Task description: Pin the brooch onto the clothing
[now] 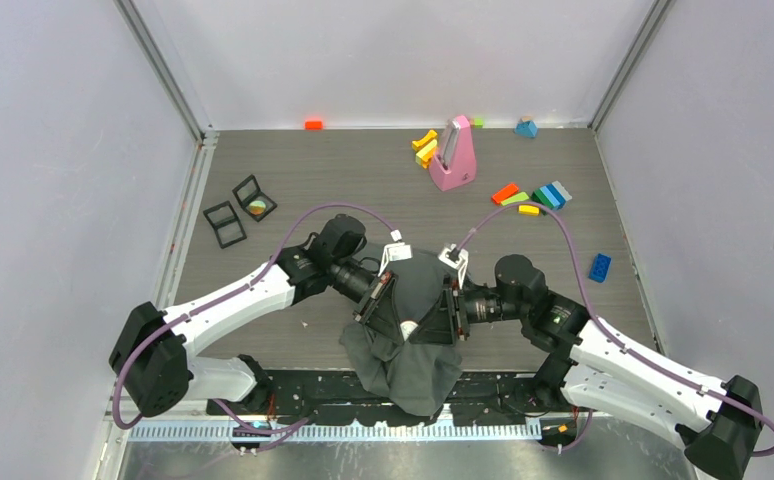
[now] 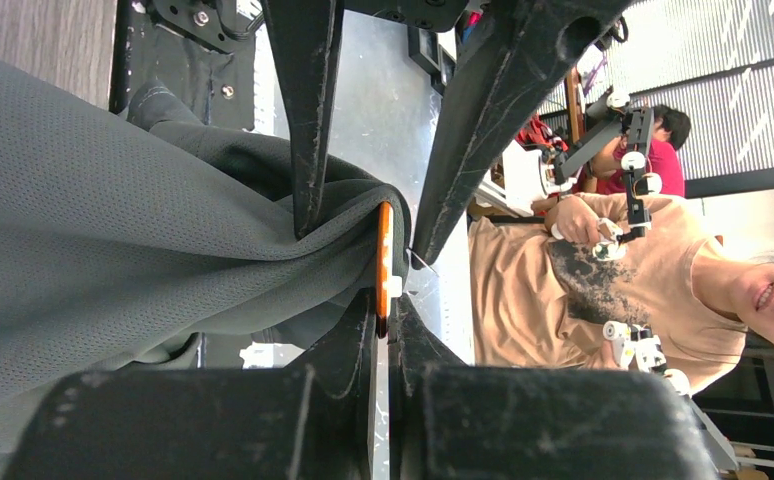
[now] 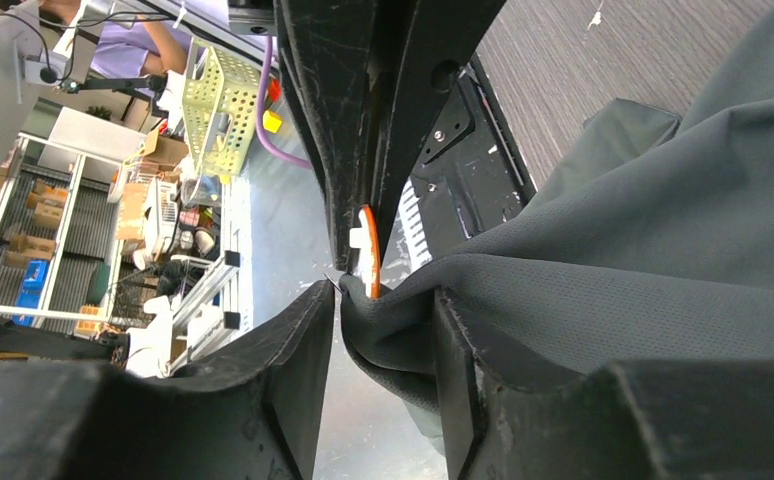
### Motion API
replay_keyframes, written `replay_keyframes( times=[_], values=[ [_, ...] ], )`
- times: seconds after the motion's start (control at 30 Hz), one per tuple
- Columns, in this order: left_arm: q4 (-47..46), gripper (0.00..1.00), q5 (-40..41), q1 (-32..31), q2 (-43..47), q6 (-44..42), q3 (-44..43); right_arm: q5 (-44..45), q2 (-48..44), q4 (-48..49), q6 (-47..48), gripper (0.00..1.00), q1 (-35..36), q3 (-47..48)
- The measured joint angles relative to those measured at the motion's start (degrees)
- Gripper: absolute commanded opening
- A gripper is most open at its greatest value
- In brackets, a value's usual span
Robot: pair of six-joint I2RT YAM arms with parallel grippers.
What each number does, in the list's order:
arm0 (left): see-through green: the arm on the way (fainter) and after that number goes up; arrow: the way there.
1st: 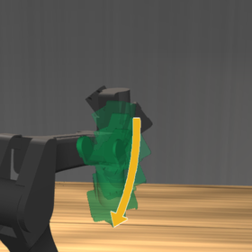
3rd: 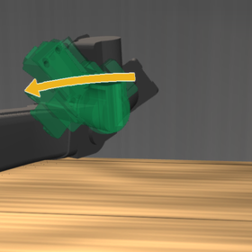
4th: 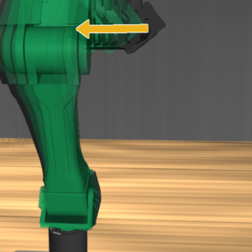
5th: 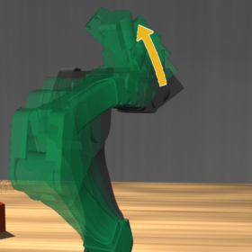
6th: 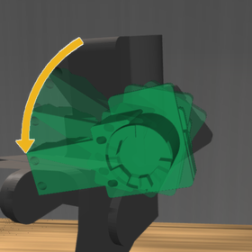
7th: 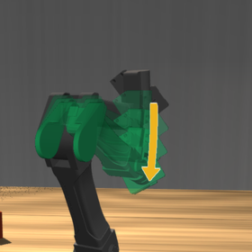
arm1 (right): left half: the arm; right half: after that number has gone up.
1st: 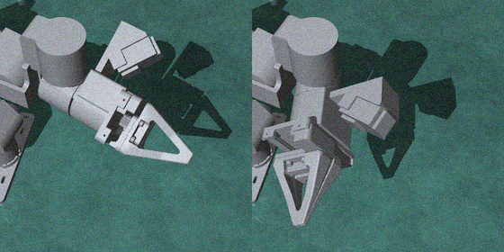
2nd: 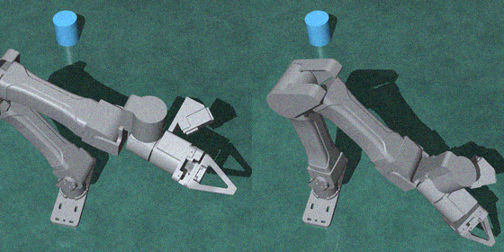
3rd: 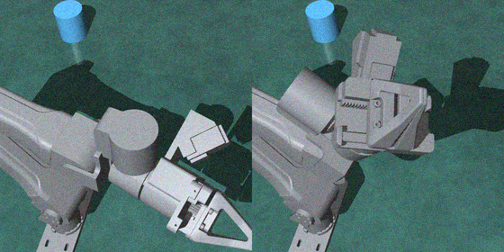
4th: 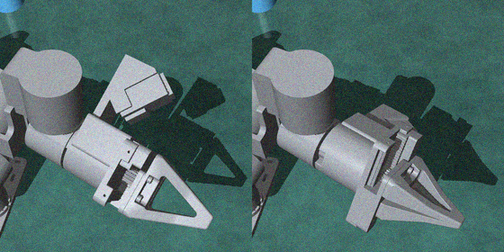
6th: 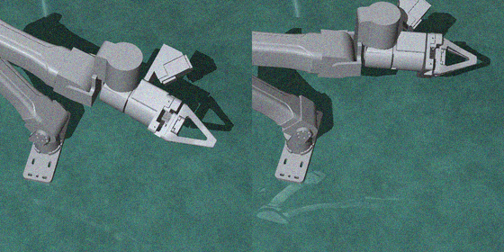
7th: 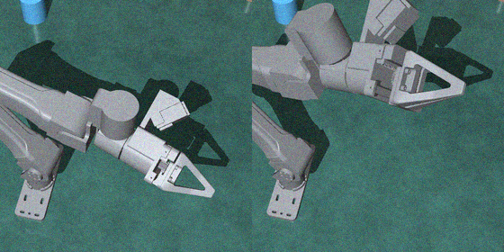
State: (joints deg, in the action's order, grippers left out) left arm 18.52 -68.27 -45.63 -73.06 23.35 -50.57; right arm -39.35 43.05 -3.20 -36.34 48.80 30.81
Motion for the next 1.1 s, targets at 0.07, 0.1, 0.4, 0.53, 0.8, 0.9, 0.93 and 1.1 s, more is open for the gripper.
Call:
replay_keyframes(
  times=[0.07,0.1,0.4,0.53,0.8,0.9,0.93,1.1],
  values=[
    [0.0,0.0,0.02,0.0,-0.02,-0.02,0.0,0.74,0.22,0.0,-0.02,0.41,0.22,0.0],
    [-0.02,0.0,0.02,0.0,-0.07,-0.02,0.0,1.03,0.31,0.04,-0.02,0.4,0.22,0.0],
    [0.02,0.0,0.13,0.42,-0.48,-0.07,0.0,2.4,1.64,0.61,-0.22,0.29,0.55,0.31],
    [0.0,0.0,0.33,0.61,-0.57,-0.09,0.0,3.48,1.88,0.61,-0.48,0.23,0.72,0.59],
    [-0.24,0.0,1.29,1.05,-0.59,-0.48,0.0,6.78,1.49,0.07,-1.77,0.18,1.05,0.59],
    [-0.24,0.0,1.73,1.14,-0.59,-0.9,0.0,7.98,1.49,-0.52,-2.19,0.17,1.2,0.72],
    [-0.26,0.0,1.84,1.16,-0.59,-1.01,0.0,8.35,1.53,-0.76,-2.34,0.17,1.27,0.83],
    [-0.28,0.0,2.56,1.25,-0.61,-1.31,0.0,9.99,1.6,-1.81,-2.95,0.15,1.42,1.16]
  ],
)
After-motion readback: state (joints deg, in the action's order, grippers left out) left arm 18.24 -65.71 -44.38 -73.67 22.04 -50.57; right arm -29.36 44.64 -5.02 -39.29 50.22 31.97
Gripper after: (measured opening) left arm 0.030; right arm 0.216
